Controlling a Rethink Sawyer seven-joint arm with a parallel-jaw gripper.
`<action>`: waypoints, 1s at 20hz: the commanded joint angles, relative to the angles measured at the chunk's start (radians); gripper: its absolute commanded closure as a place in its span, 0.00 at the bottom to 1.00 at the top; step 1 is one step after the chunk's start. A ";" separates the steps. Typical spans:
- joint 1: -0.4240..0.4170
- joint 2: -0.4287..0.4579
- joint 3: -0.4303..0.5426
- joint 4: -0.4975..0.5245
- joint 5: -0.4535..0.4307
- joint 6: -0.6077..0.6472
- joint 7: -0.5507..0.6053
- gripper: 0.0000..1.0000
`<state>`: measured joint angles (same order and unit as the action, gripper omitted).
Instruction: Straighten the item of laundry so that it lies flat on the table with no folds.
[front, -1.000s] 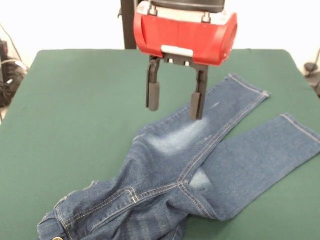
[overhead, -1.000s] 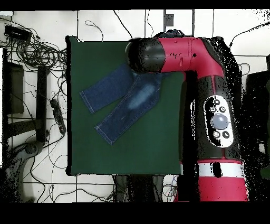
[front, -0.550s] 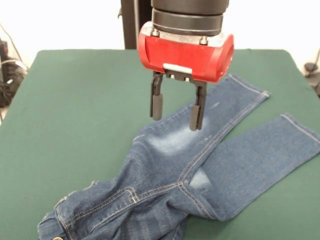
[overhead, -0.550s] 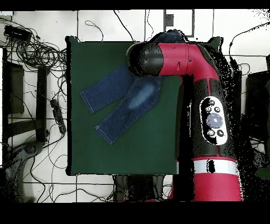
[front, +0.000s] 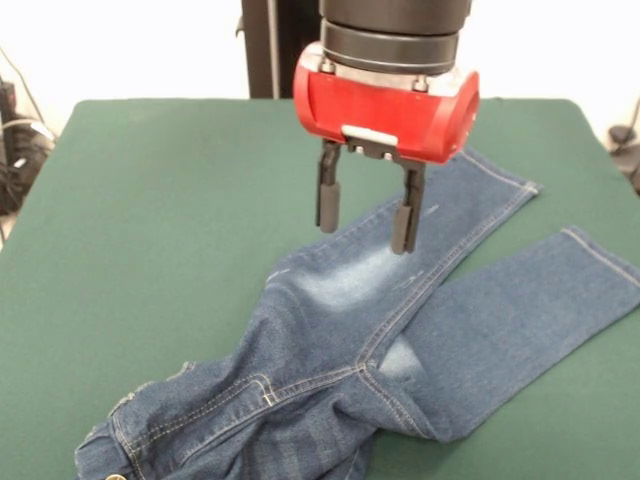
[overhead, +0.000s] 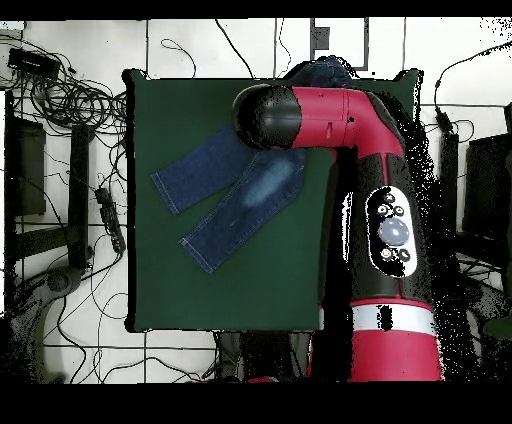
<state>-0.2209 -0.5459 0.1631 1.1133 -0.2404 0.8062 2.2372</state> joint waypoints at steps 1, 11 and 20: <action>0.064 0.087 -0.026 0.145 0.068 -0.035 0.260 0.00; 0.071 0.149 -0.044 0.145 0.100 -0.104 0.231 0.00; 0.085 0.174 -0.061 0.154 0.146 -0.146 0.227 0.00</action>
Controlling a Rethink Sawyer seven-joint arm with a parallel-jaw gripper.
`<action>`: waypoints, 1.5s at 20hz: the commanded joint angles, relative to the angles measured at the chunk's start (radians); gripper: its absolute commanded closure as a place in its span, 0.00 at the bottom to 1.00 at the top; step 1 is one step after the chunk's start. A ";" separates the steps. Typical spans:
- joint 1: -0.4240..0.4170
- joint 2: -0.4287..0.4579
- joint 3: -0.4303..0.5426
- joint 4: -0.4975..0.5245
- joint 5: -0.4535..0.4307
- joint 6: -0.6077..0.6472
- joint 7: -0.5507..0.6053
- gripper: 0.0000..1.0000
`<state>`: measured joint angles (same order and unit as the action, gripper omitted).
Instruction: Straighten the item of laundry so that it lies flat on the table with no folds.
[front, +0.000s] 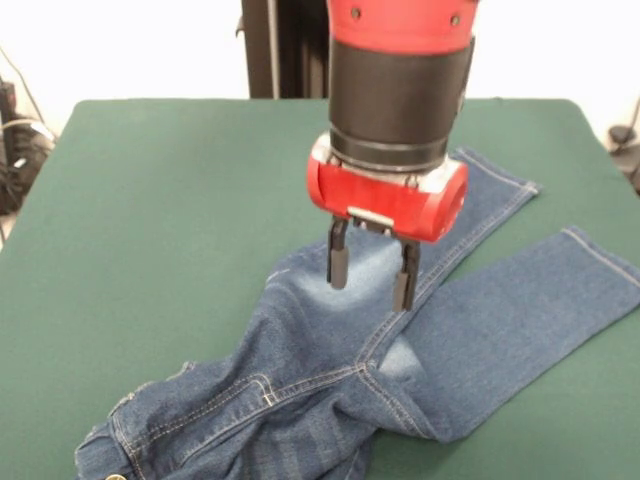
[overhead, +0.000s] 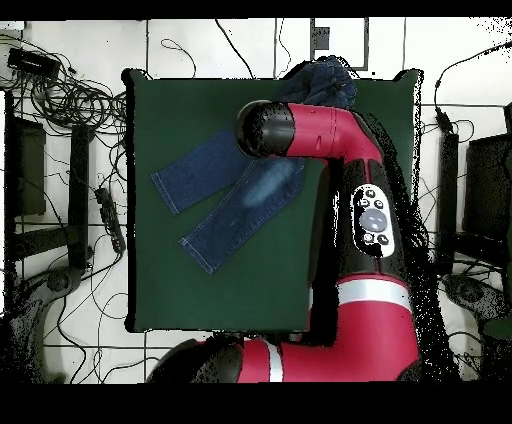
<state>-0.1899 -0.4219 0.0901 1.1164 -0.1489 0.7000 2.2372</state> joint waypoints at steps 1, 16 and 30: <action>0.054 0.052 0.010 0.150 0.057 -0.041 0.222 0.00; 0.064 0.062 -0.020 0.127 0.085 -0.021 0.176 0.00; 0.025 0.019 -0.019 0.172 0.057 -0.048 0.102 0.00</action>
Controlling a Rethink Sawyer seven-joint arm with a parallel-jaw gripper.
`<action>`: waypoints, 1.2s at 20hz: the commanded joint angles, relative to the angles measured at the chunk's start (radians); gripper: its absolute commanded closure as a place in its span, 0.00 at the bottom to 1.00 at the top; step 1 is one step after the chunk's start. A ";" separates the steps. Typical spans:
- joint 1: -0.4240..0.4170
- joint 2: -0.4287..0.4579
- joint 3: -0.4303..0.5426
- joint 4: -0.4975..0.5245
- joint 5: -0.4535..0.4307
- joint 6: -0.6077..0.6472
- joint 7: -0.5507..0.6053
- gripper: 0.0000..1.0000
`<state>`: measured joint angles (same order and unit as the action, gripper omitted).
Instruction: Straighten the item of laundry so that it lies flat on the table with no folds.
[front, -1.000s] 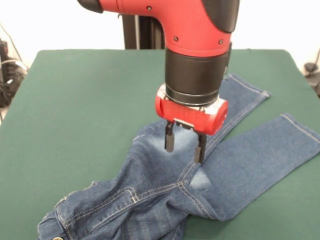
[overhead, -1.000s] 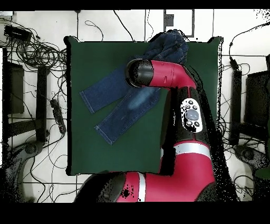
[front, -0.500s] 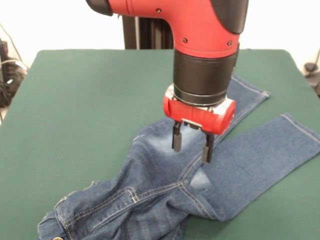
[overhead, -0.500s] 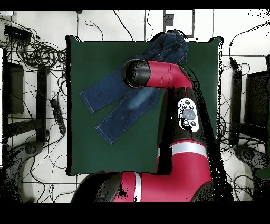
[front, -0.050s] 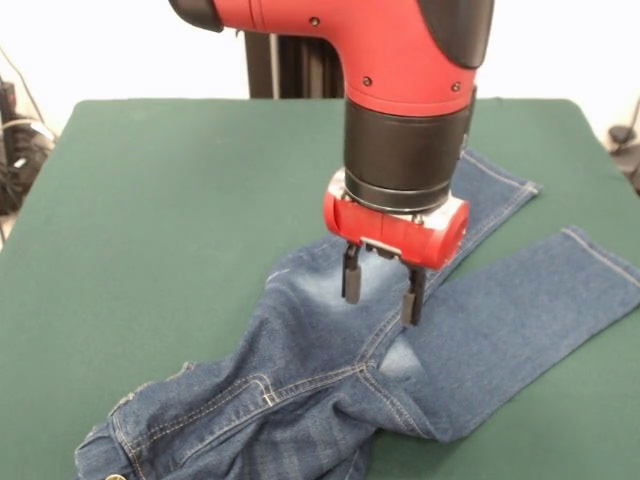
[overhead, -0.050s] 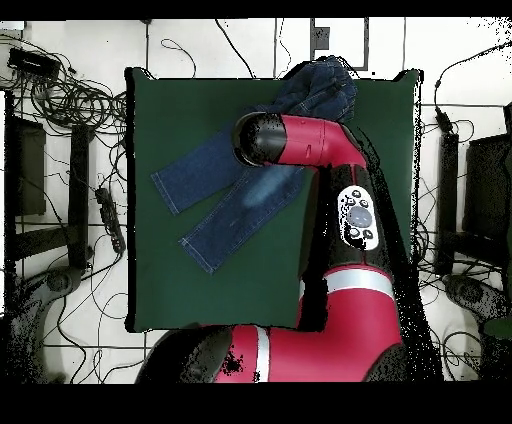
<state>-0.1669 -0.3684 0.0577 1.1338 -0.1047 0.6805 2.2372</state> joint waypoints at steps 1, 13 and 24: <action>-0.003 -0.048 0.011 0.168 0.009 -0.028 0.094 0.00; -0.060 -0.109 0.023 0.253 -0.018 -0.055 0.038 0.00; -0.126 -0.228 0.055 0.437 -0.032 -0.085 0.004 0.00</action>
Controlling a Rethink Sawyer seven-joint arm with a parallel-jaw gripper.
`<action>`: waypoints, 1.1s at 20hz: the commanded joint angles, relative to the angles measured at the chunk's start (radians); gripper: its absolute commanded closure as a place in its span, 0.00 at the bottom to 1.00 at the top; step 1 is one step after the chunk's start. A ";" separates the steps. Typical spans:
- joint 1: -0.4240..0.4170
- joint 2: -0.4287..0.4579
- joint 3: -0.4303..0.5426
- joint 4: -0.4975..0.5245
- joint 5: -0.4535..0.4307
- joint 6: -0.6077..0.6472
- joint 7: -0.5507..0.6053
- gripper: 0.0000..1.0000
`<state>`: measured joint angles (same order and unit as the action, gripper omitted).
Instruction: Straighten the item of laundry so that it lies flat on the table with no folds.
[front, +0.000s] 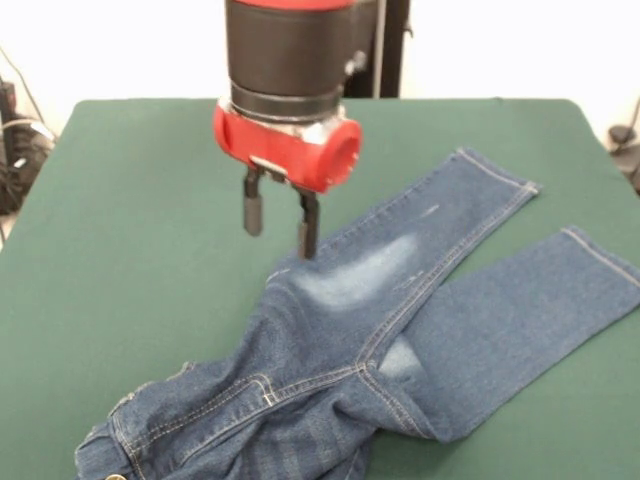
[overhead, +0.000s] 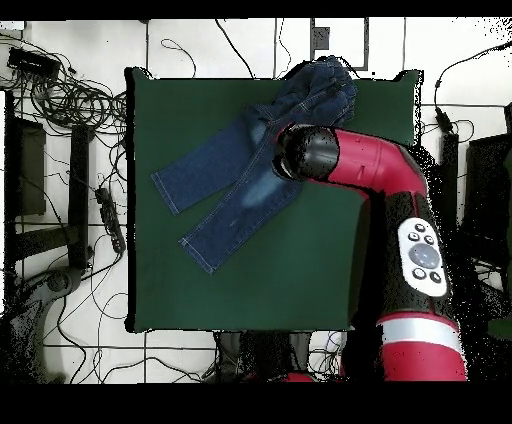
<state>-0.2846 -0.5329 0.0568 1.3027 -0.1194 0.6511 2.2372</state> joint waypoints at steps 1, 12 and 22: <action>-0.018 -0.080 0.064 0.295 -0.016 -0.063 -0.001 0.00; -0.056 -0.224 0.080 0.603 -0.040 -0.230 0.034 0.00; -0.089 -0.215 0.158 0.829 -0.050 -0.459 0.091 0.00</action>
<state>-0.4088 -0.7919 0.0784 1.8742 -0.1258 0.3407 2.2372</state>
